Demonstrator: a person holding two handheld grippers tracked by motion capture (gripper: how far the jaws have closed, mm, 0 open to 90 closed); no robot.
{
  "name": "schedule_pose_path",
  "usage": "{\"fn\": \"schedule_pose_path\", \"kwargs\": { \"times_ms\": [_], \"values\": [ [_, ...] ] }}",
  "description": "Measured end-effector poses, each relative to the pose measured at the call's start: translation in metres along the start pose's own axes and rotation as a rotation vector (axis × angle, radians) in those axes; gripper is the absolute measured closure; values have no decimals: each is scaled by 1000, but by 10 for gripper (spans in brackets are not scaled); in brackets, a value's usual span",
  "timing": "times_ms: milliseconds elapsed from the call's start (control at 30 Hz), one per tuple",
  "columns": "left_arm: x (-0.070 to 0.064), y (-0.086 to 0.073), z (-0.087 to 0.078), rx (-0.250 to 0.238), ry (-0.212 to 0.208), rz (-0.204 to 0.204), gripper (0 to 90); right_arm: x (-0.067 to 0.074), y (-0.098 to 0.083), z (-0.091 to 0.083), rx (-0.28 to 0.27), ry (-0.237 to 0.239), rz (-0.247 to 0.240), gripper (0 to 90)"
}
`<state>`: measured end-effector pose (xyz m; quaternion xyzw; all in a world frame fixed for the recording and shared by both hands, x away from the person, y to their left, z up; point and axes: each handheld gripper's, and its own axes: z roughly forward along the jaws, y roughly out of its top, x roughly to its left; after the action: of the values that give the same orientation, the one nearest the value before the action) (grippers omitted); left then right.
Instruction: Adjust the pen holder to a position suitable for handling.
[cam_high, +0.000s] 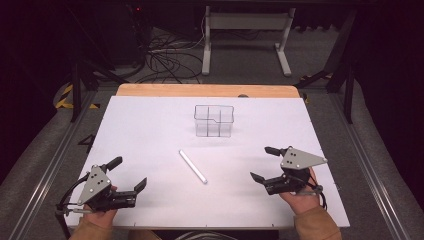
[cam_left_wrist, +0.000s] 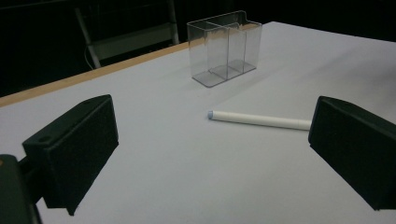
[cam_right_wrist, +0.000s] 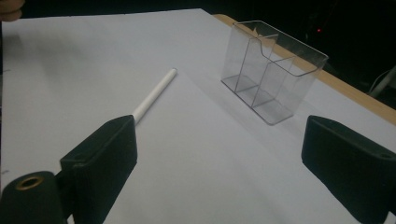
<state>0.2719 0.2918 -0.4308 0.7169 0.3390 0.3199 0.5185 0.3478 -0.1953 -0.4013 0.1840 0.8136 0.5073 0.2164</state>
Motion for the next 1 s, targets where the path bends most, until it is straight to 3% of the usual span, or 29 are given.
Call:
{"fn": "schedule_pose_path", "kwargs": {
  "times_ms": [133, 400, 667, 833, 1000],
  "values": [
    [0, 0, -1, -2, -2, -10, 24, -4, 6, 7, 20, 7, 13, 110],
    [0, 0, -1, -2, 1, -2, 25, -10, 24, 21, 26, -5, -40, 109],
    [0, 0, 1, 3, 2, 2, 27, -16, 29, 25, 26, -14, -49, 108],
    [0, 0, 0, 6, -2, 3, 28, -13, 41, 31, 84, -2, -147, 131],
    [0, -1, 1, 4, -3, -3, 28, -17, 53, 31, 93, 14, -111, 156]
  ]
}}
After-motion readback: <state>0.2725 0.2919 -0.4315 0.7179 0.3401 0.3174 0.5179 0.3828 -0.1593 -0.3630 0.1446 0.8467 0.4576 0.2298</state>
